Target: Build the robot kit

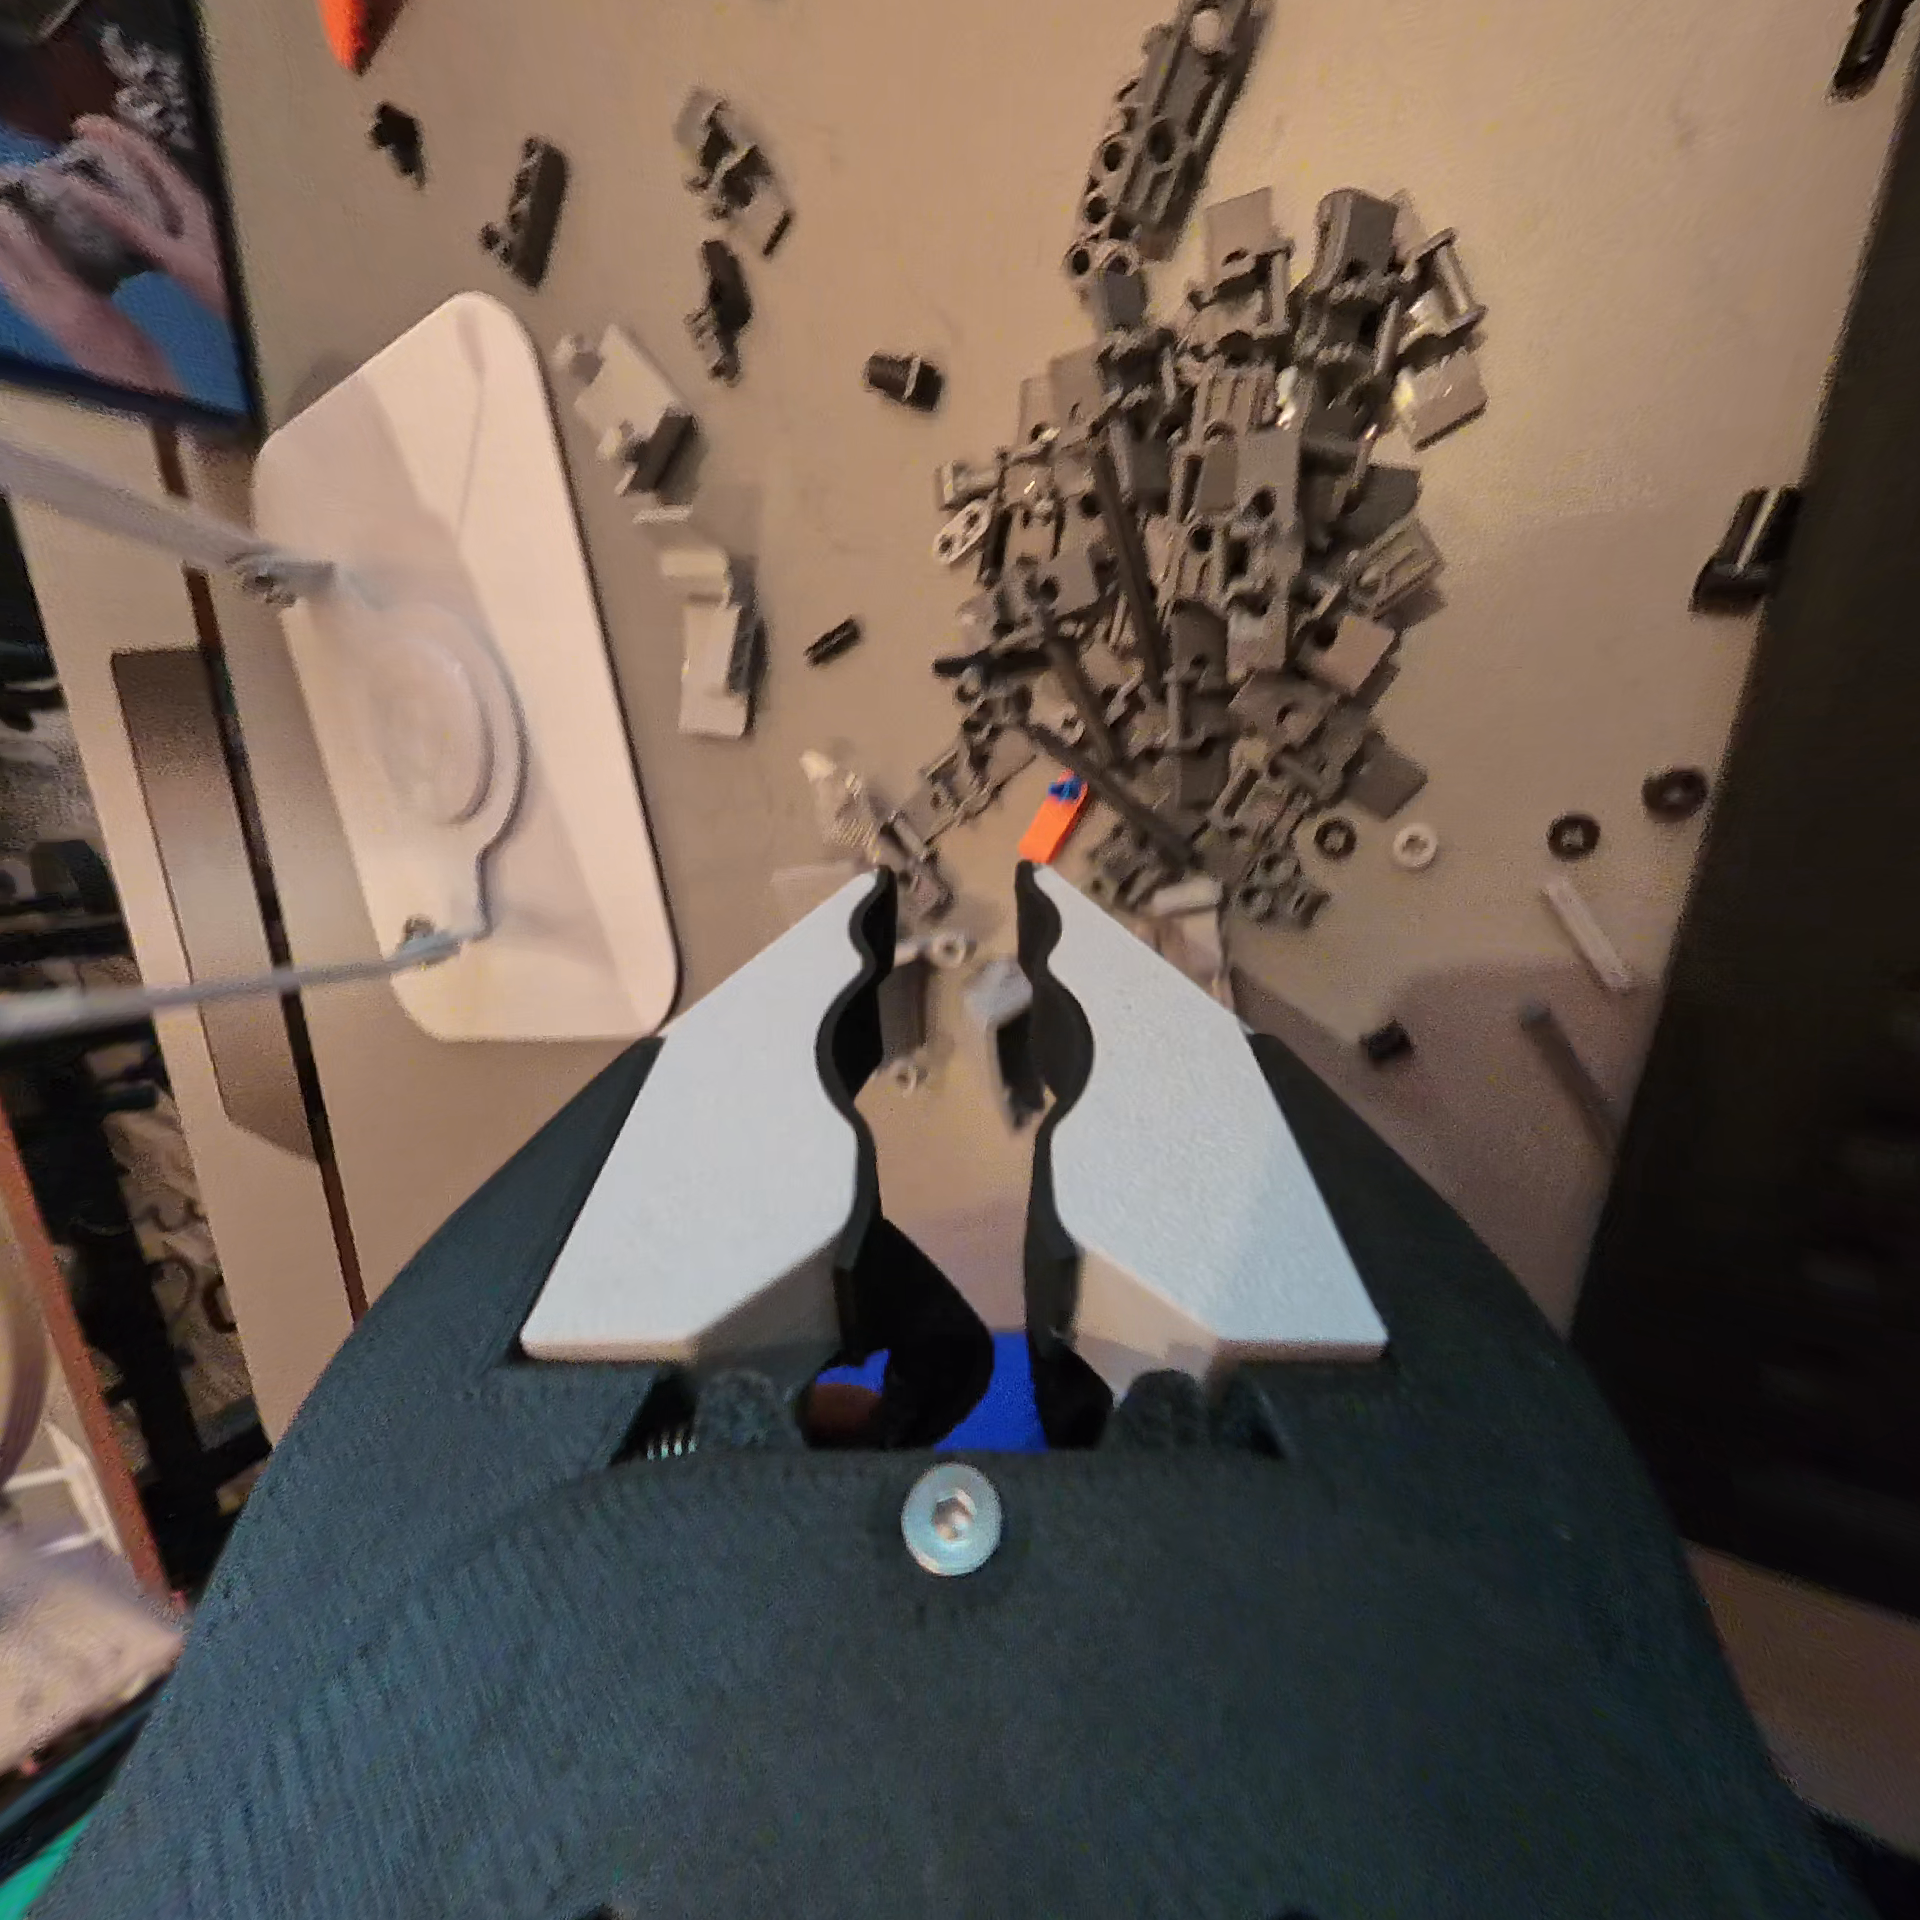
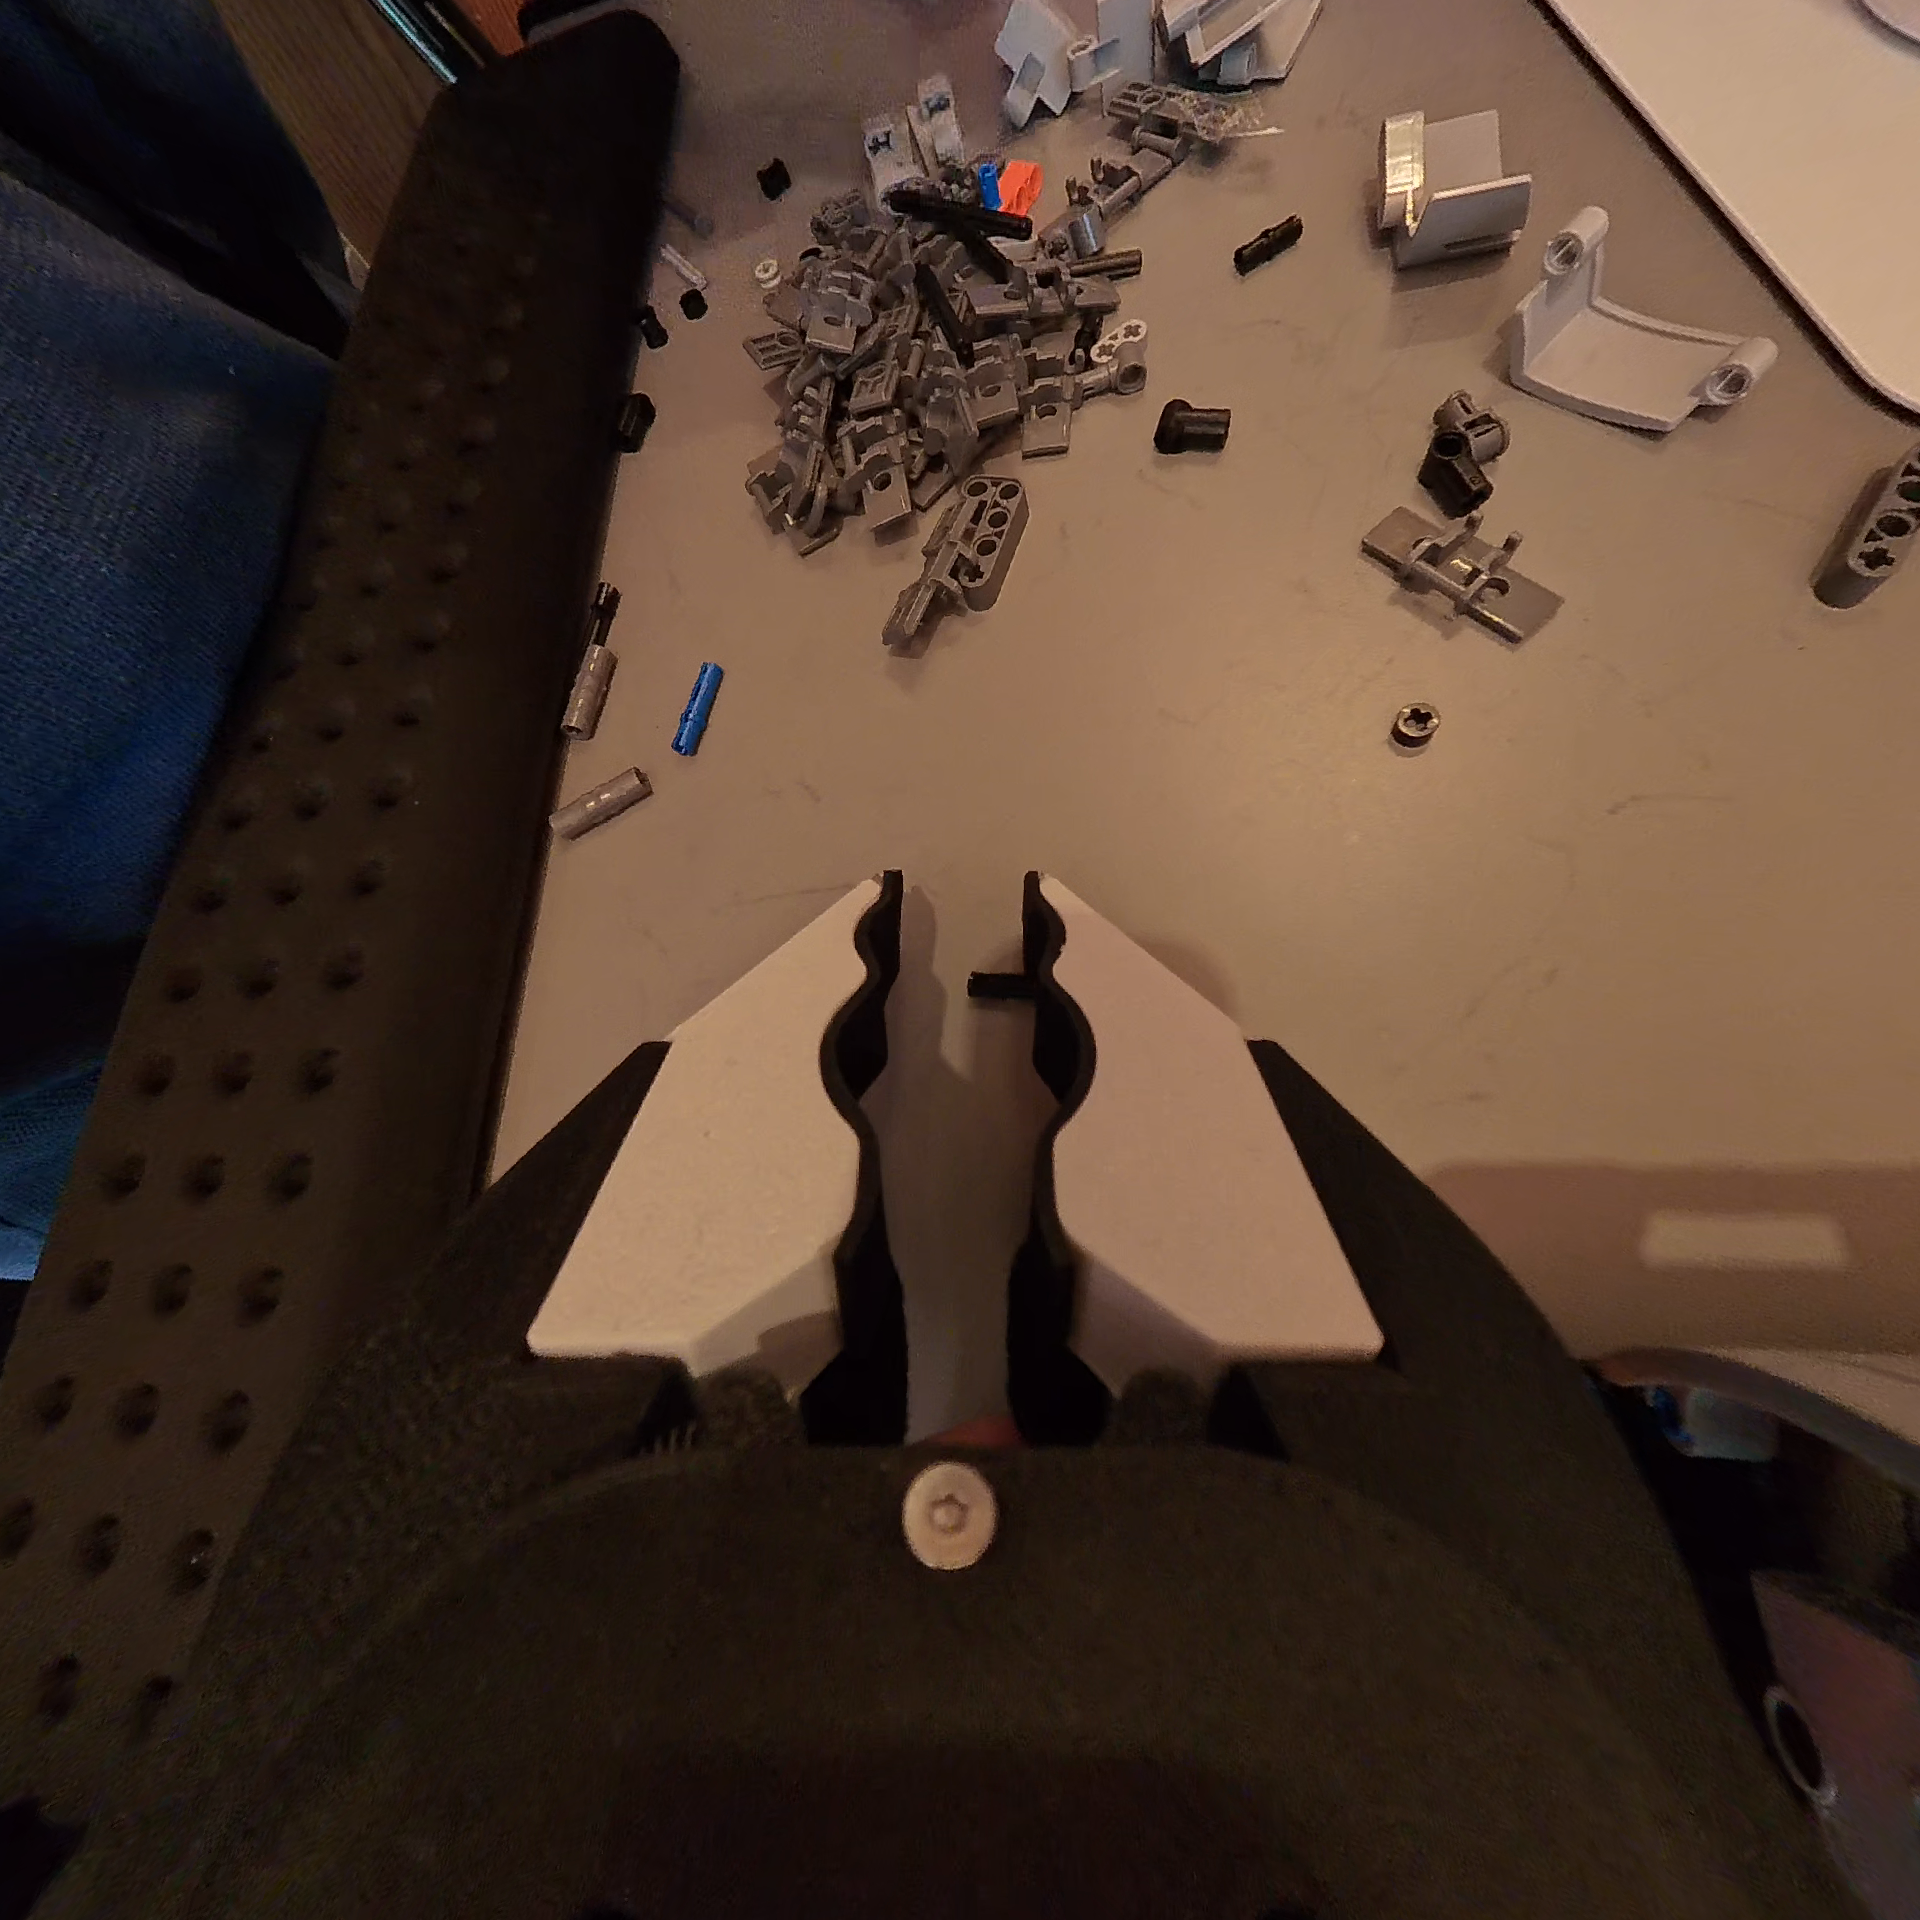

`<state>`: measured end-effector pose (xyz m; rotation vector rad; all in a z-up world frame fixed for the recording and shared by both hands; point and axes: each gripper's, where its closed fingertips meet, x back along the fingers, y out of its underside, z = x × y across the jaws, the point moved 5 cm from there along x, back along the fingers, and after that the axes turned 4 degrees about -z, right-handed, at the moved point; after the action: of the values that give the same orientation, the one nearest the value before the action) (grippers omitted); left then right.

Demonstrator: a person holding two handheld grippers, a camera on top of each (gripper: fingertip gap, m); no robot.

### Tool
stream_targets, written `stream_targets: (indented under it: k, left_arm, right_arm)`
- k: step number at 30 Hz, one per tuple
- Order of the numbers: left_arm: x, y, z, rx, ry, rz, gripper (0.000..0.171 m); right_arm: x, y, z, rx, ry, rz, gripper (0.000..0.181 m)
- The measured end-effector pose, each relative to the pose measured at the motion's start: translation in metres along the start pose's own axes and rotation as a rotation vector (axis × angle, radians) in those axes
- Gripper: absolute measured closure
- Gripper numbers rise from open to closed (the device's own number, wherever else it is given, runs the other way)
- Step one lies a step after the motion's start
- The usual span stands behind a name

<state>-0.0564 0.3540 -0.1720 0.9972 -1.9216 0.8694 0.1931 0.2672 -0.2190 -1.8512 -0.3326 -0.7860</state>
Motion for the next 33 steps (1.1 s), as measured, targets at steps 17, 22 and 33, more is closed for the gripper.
stream_targets:
  k: [17, 22, 33]
  left_arm:
    - [0.042, 0.240, -0.096, 0.430, 0.022, -0.197, 0.158]
    - [0.020, 0.242, -0.078, 0.392, 0.119, -0.191, 0.157]
    - [0.004, 0.254, -0.061, 0.363, 0.243, -0.238, 0.157]
  right_arm:
    - [-0.001, -0.001, 0.007, -0.061, 0.006, 0.001, 0.161]
    - [-0.001, -0.001, 0.008, -0.075, -0.001, 0.000, 0.162]
    - [-0.002, -0.001, 0.009, -0.081, 0.001, -0.001, 0.162]
